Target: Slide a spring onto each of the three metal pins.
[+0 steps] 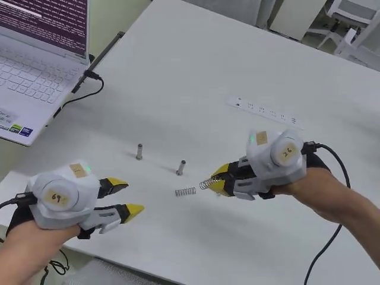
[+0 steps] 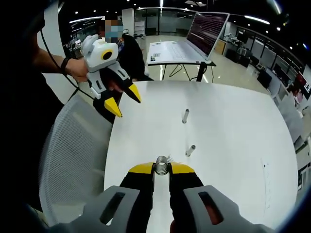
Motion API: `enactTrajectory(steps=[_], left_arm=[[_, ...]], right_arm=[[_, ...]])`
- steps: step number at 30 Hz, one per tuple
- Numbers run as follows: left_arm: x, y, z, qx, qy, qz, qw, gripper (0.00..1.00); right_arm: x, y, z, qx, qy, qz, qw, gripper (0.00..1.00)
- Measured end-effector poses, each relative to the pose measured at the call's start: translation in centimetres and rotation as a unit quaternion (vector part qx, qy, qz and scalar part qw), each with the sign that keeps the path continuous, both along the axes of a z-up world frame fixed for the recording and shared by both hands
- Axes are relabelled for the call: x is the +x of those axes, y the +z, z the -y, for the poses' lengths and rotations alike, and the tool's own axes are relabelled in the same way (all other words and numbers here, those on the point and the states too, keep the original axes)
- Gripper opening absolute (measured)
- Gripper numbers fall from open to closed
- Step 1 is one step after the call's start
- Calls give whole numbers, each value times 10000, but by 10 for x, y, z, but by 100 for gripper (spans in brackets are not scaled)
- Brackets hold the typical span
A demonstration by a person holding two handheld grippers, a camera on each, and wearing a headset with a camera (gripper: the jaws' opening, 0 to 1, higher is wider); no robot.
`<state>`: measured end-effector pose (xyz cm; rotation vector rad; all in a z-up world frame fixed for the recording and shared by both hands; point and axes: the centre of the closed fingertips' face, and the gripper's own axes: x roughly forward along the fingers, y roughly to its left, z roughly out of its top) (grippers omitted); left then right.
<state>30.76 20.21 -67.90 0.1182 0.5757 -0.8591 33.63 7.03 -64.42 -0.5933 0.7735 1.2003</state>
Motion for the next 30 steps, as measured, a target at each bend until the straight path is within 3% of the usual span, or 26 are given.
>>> enactTrajectory(steps=[14, 30], left_arm=[[4, -2, -22, -84, 440, -69, 9990, 38], [4, -2, -27, -99, 524, -78, 9985, 41]], right_arm=[[41, -1, -40, -42, 112, 90, 9999, 8], [75, -12, -80, -26, 130, 70, 9999, 9]])
